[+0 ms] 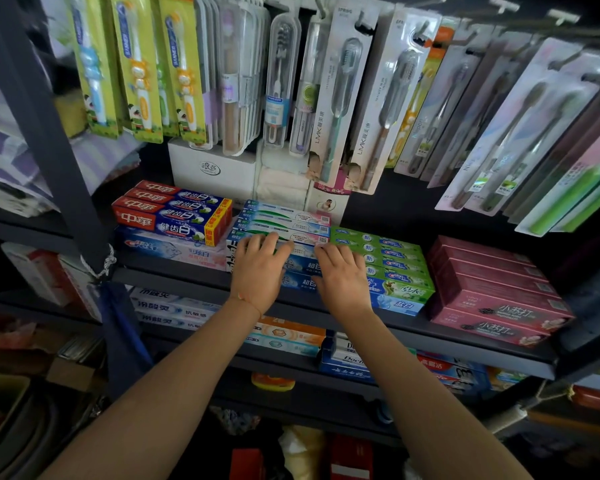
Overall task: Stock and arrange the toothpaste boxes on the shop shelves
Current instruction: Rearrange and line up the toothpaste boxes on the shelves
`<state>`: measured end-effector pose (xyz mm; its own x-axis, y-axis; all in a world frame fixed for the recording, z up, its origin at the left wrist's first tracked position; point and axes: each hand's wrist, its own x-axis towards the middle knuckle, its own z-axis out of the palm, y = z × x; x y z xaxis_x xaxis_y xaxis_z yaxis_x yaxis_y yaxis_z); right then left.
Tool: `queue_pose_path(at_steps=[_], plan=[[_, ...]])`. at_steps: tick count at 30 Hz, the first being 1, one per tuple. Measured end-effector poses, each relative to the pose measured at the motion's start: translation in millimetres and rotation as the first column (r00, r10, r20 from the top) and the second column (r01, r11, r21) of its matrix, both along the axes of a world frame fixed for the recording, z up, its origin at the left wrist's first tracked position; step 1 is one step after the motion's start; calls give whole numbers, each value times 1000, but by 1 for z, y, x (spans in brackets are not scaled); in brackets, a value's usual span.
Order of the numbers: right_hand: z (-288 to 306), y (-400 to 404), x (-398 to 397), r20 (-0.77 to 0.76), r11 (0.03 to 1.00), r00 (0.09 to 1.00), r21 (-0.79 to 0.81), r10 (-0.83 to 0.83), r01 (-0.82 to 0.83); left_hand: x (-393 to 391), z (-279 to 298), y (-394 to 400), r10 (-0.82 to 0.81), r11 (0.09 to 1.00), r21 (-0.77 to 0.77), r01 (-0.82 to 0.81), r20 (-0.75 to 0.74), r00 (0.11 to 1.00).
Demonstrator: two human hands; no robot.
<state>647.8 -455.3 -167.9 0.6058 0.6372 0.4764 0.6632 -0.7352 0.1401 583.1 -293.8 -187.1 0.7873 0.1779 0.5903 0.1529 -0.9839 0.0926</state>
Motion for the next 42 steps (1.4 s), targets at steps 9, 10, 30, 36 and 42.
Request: queue_pose_path(at_steps=[9, 10, 30, 36, 42], plan=[[0, 0, -2, 23, 1000, 1000, -15, -6, 7, 0, 1, 1, 7, 1000, 31, -7, 1, 1000], [1, 0, -1, 16, 1000, 1000, -16, -6, 6, 0, 2, 1, 10, 999, 36, -9, -3, 1000], [25, 7, 7, -293, 993, 956, -122, -34, -2, -1, 9, -1, 62, 997, 49, -56, -146, 987], [23, 6, 10, -318, 998, 947, -67, -35, 15, -3, 13, -3, 65, 997, 53, -58, -156, 986], [24, -4, 13, -341, 1000, 940, -5, -2, 0, -2, 15, -2, 73, 996, 72, -60, -187, 980]])
